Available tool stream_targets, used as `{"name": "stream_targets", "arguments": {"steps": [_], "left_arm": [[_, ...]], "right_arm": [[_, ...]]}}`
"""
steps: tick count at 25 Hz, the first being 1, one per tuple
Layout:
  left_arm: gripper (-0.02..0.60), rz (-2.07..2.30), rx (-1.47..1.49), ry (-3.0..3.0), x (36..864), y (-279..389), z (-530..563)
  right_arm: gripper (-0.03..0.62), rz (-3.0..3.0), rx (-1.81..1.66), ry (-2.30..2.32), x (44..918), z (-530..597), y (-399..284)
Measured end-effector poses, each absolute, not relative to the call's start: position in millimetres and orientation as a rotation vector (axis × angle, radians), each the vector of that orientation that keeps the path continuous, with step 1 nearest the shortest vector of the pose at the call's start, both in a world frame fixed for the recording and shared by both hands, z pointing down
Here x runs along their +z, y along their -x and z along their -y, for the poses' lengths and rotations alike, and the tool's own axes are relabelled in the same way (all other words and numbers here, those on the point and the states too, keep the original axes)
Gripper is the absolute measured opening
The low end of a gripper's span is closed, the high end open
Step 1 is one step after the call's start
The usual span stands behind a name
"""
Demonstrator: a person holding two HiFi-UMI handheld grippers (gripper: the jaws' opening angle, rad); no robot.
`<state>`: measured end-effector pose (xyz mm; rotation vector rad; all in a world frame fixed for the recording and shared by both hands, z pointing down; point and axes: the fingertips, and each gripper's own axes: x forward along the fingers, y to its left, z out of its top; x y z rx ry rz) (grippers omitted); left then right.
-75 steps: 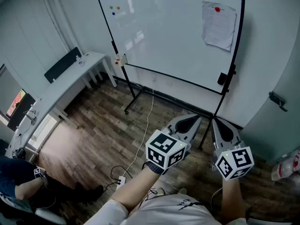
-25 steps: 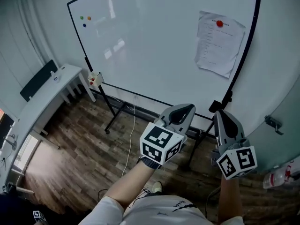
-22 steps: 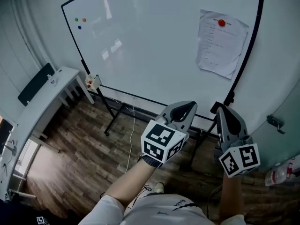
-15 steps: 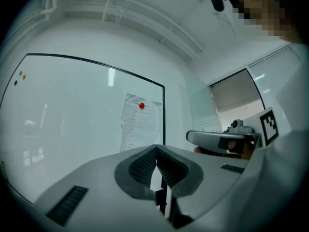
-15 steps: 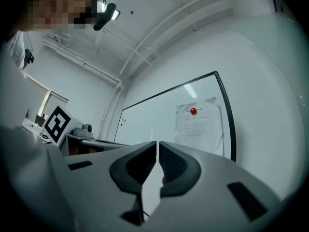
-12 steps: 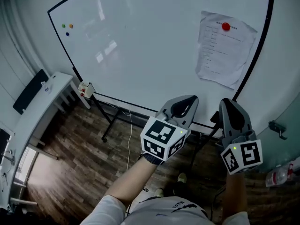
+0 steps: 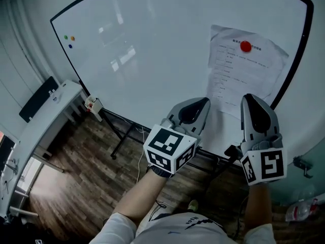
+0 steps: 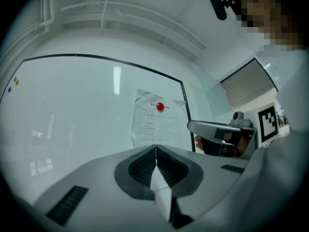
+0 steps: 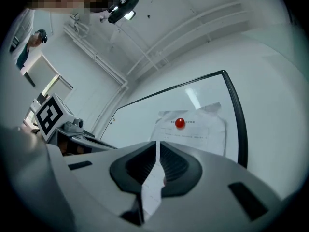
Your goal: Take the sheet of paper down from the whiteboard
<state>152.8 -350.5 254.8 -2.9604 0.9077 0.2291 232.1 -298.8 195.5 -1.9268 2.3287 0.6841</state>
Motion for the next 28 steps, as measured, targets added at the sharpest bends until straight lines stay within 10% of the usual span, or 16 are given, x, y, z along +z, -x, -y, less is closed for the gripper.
{"name": "stream_targets", "arguments": {"steps": [28], "left_arm": [[0.107,-0.798,0.187,3.006,243,-195,433]], "right_arm": [[0.163,-2.142,1.263,2.253,129,370,-241]]}}
